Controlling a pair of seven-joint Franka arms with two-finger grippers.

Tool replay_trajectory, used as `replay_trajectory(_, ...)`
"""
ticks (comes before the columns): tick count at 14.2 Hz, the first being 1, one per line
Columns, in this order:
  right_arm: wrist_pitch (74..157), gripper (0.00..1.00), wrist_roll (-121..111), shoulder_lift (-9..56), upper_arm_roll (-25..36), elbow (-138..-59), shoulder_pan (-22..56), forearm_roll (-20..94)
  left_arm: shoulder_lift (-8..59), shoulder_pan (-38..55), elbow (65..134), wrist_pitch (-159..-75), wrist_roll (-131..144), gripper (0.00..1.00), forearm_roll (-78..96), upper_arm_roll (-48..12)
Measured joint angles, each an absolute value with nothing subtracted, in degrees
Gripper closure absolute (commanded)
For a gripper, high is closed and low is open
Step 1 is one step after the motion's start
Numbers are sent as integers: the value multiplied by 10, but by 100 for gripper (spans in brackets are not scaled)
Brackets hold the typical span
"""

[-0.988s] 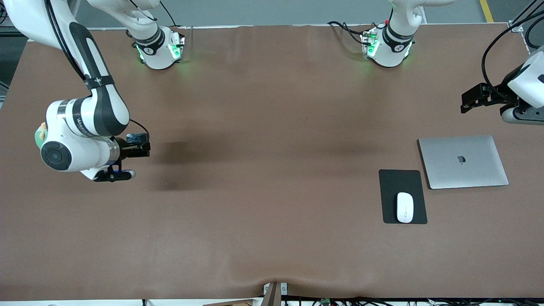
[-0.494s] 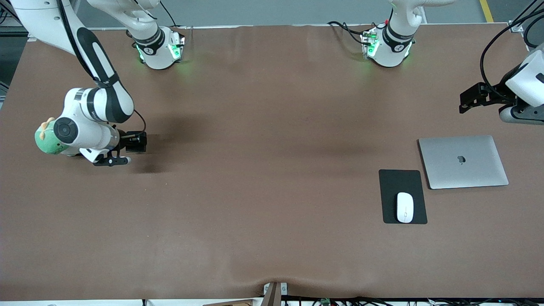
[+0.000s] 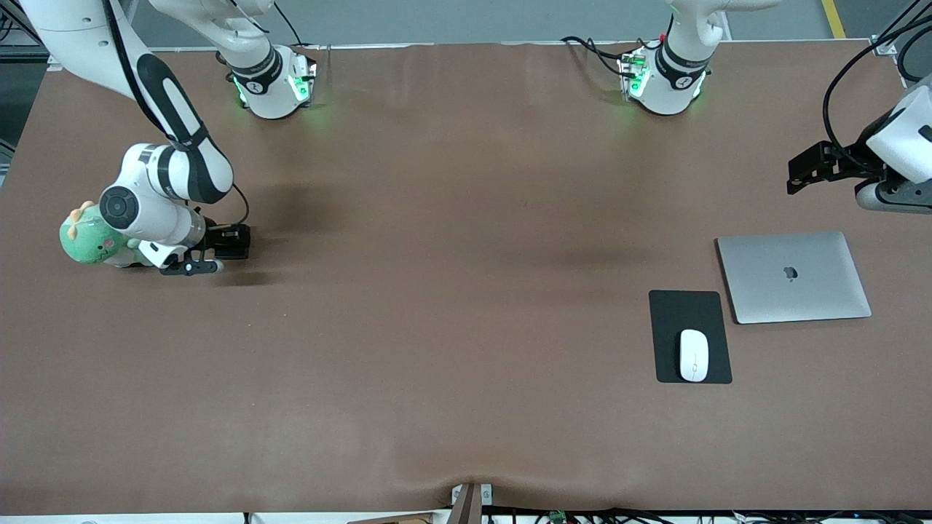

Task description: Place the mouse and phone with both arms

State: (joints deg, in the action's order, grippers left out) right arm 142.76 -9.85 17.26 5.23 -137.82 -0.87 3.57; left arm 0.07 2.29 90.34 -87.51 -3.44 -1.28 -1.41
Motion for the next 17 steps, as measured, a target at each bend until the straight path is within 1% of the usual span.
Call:
replay_trajectory(1,1427,0,-100,173,54,-1378,-9,44,1,23,903,-875,-34,0,-13,-14)
replay_trajectory(3,1426,0,-100,173,54,-1377,-8,48,1,23,903,-875,-34,0,-13,-14)
replay_trajectory(4,1416,0,-100,173,54,-1373,-8,49,1,23,903,-875,-34,0,-13,-14)
replay_trajectory(5,1389,0,-101,172,54,-1360,-7,50,1,23,903,-875,-34,0,-13,-14)
replay_trajectory(6,1343,0,-101,170,54,-1336,-5,52,1,23,902,-875,-34,0,-13,-14)
replay_trajectory(7,1273,0,-101,166,54,-1295,-3,54,1,23,902,-875,-34,0,-13,-14)
replay_trajectory(10,1034,0,-101,156,54,-1120,0,56,1,23,901,-875,-34,0,-13,-15)
replay_trajectory(11,979,0,-101,152,54,-1069,0,57,1,23,901,-875,-34,0,-13,-15)
replay_trajectory(12,946,0,-101,150,54,-1029,0,57,1,23,901,-875,-34,0,-13,-15)
replay_trajectory(13,935,0,-102,150,53,-1003,0,58,1,23,901,-875,-34,0,-13,-15)
replay_trajectory(15,945,0,-106,152,52,-972,1,62,1,23,901,-875,-34,0,-13,-15)
replay_trajectory(17,946,0,-107,156,49,-921,3,64,1,24,900,-875,-34,0,-13,-15)
